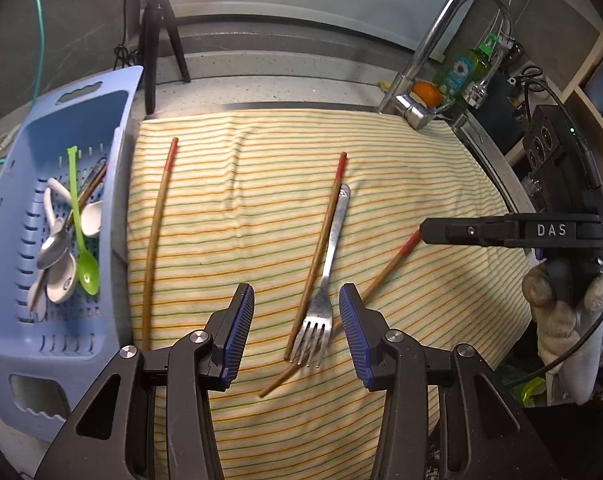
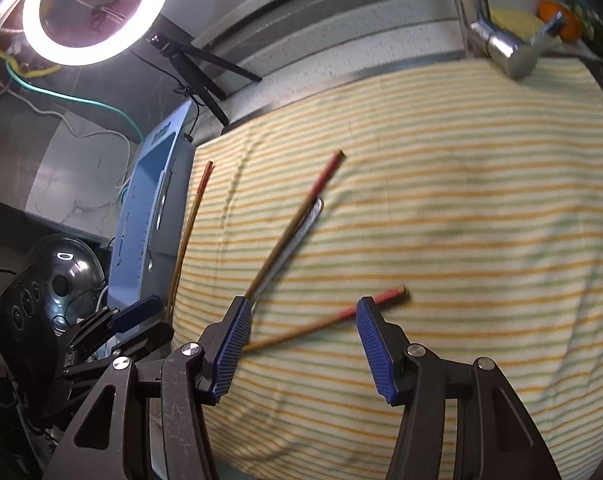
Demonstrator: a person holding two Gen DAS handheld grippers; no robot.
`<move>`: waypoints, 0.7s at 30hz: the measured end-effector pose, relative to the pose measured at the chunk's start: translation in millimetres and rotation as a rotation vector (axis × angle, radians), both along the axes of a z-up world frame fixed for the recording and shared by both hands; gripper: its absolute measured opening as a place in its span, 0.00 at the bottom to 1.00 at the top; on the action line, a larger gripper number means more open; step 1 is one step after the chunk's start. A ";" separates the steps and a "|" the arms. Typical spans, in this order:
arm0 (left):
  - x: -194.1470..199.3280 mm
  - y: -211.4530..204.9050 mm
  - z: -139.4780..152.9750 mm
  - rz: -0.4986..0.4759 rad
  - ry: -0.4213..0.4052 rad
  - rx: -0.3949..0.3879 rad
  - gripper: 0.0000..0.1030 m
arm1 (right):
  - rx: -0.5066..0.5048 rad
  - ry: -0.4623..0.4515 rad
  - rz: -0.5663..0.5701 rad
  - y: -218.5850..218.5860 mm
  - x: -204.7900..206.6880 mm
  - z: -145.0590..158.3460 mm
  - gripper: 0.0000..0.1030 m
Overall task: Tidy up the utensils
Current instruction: 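Move both grippers back to the cloth, right gripper over the steel fork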
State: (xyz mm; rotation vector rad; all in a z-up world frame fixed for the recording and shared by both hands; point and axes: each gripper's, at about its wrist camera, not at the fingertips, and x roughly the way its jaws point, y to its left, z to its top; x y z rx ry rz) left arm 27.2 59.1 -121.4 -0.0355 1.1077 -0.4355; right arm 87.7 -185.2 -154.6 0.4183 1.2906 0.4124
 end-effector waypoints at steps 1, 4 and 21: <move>-1.3 -1.3 -1.0 -0.001 0.000 -0.002 0.42 | 0.010 0.007 -0.002 -0.6 -2.1 -1.2 0.50; -8.2 -3.4 -2.6 -0.004 0.009 -0.025 0.42 | 0.046 0.017 0.004 0.7 -2.6 -1.0 0.50; -45.0 2.9 -22.4 0.092 0.086 -0.106 0.34 | 0.150 0.155 0.152 55.3 29.7 -43.2 0.29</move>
